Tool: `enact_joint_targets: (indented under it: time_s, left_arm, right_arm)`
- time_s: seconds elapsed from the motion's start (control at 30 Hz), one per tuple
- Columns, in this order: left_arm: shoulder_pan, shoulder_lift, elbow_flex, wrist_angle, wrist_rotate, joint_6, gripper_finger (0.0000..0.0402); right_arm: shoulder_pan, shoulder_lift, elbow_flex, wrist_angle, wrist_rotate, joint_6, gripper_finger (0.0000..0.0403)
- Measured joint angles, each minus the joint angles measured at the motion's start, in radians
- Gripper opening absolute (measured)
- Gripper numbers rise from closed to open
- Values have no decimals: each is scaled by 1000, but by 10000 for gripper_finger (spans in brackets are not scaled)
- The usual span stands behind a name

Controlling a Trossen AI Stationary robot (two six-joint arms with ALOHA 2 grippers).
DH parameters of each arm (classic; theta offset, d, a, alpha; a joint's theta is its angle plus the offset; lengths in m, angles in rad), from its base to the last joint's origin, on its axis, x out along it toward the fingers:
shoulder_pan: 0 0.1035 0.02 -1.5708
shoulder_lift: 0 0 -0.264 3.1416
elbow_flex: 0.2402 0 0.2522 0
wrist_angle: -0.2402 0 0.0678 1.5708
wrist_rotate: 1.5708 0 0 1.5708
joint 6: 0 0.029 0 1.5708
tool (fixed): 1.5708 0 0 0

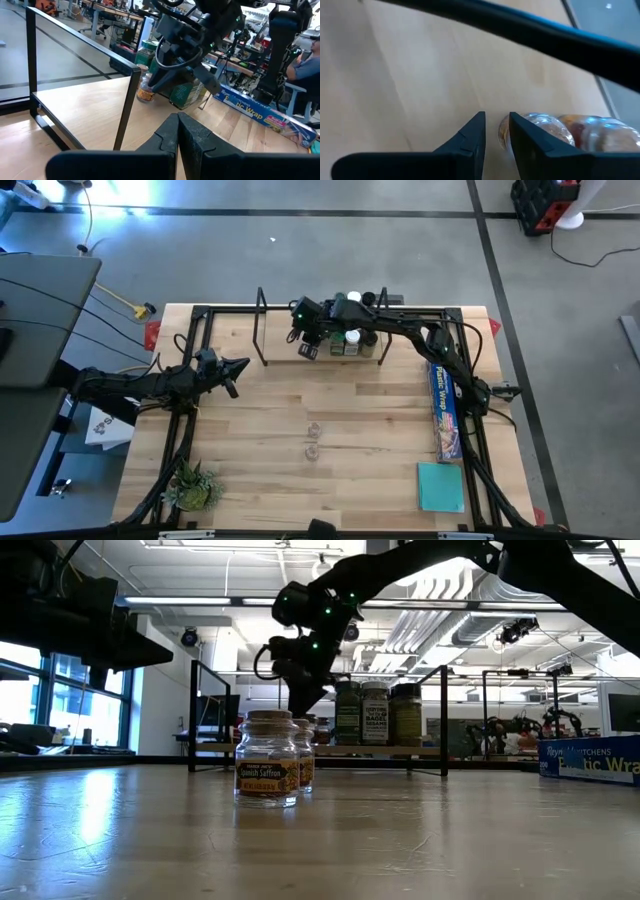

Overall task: Shelf spices
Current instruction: Put the top right brown seasoning bottle on the shelf and align with the other brown seasoning bottle

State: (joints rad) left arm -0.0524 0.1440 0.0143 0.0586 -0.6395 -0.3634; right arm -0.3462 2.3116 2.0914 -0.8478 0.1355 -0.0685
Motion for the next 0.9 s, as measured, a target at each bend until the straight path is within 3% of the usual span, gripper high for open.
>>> enact_joint_targets:
  time_s: [0.33,0.9]
  left_arm:
    - [0,0,0,0,0,0,5]
    - [0,0,0,0,0,0,5]
  right_arm:
    - [0,0,0,-27,95,16,78]
    - [0,-11,2,-38,154,10,78]
